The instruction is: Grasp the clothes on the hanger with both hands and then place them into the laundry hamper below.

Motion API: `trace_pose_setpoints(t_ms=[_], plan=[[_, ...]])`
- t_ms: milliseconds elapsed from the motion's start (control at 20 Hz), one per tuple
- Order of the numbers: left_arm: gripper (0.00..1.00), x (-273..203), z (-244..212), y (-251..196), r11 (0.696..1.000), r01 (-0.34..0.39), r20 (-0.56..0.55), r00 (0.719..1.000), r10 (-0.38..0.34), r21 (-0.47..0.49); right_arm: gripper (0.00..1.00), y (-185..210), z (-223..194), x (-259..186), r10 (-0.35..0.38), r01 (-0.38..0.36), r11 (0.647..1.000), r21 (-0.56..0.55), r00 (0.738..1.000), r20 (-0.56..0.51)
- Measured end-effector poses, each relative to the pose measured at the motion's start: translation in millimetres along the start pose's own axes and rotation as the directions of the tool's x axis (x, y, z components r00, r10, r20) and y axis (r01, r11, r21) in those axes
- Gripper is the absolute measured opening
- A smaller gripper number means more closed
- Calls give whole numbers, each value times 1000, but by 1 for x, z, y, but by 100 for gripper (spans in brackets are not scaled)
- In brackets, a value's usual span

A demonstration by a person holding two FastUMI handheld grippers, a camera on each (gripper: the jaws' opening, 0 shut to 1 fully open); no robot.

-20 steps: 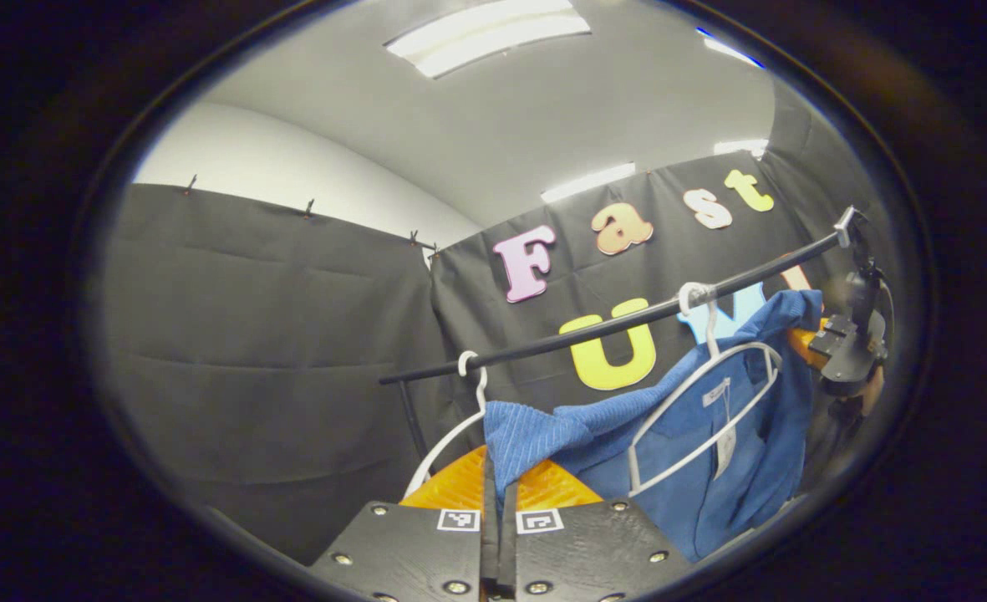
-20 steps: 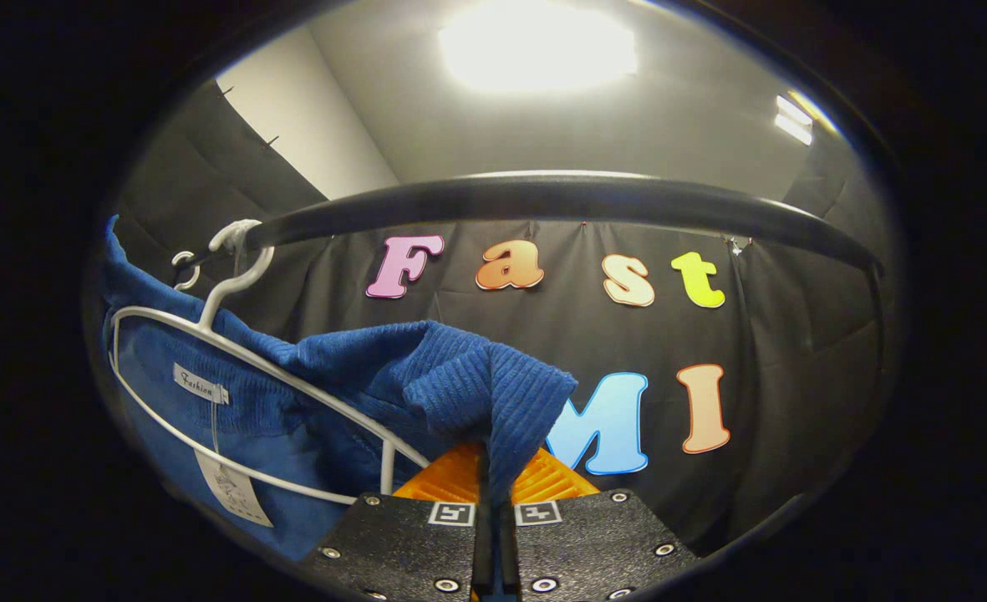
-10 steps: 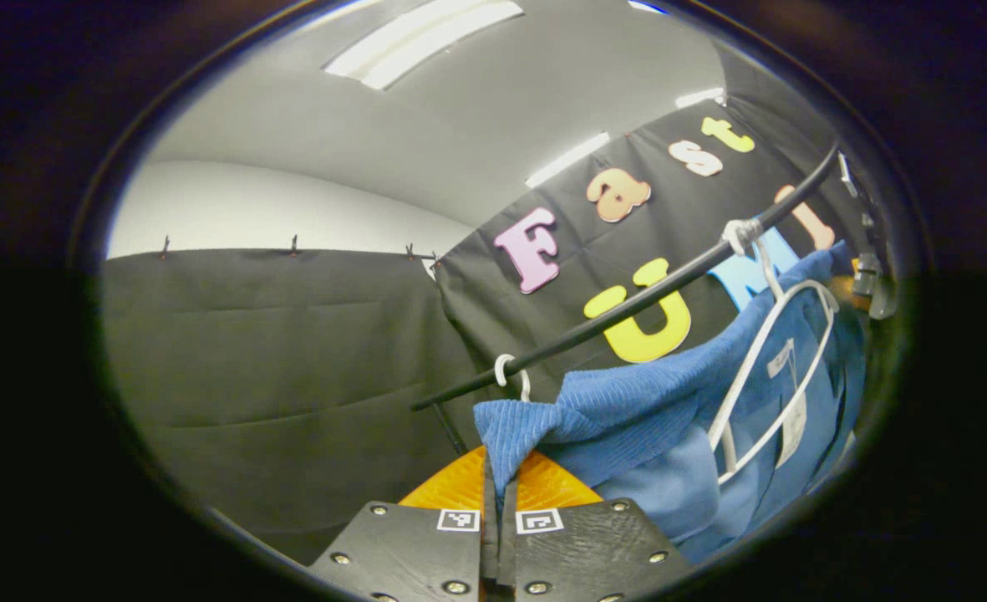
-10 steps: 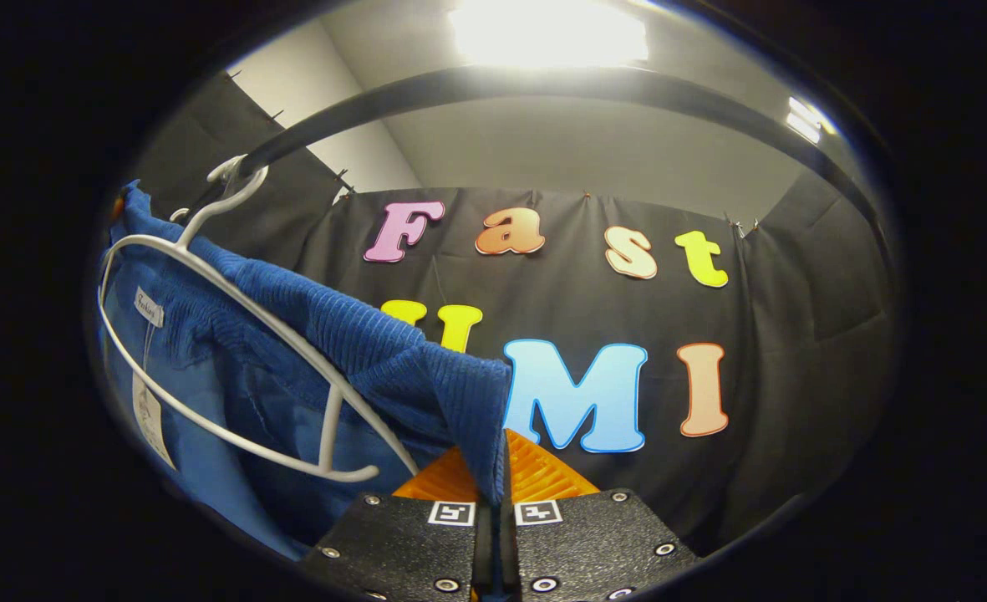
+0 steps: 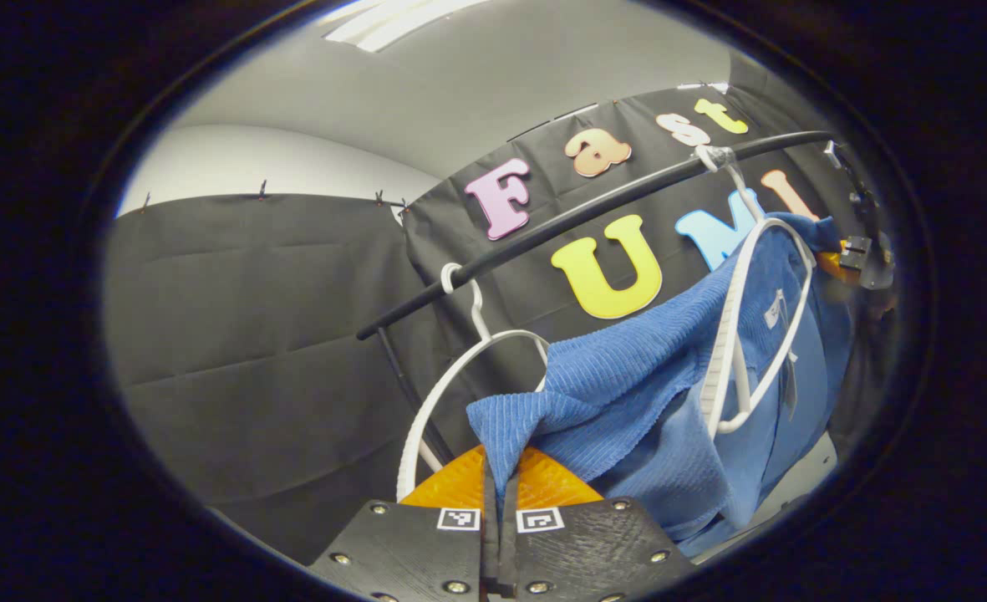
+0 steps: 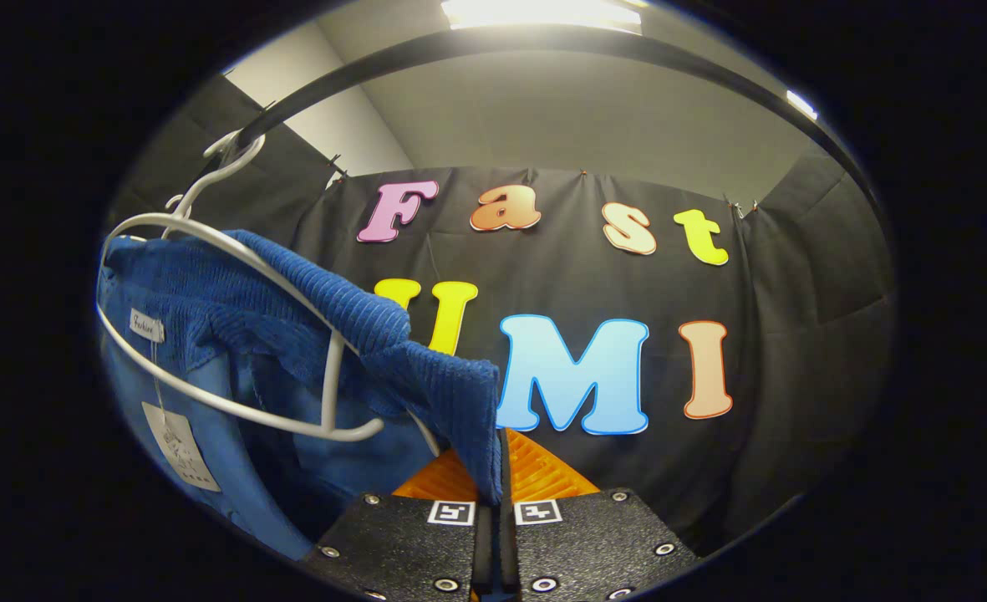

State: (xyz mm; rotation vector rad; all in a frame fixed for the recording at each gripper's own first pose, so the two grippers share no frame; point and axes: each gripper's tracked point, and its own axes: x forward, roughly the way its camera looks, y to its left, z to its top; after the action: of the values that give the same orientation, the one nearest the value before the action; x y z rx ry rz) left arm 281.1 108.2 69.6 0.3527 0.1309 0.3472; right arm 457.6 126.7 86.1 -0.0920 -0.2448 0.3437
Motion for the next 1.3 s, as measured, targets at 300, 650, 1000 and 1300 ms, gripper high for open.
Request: trace_pose_setpoints(t_ms=[300,650,1000,1300], plan=[[5,-7,10,1,995,11,41,999,-7,-101,2,-8,15,26,-63,59,995,78,997,39],[1,-1,6,-8,995,30,31,999,-28,-90,3,-6,-23,42,-59,62,996,67,997,-41],[3,-7,-36,-26,989,52,-25,998,-57,-141,3,2,-90,10,0,10,998,55,983,-181],[5,-27,-86,-46,981,56,-98,992,-75,-184,3,15,-132,-35,44,-34,999,39,961,-274]])
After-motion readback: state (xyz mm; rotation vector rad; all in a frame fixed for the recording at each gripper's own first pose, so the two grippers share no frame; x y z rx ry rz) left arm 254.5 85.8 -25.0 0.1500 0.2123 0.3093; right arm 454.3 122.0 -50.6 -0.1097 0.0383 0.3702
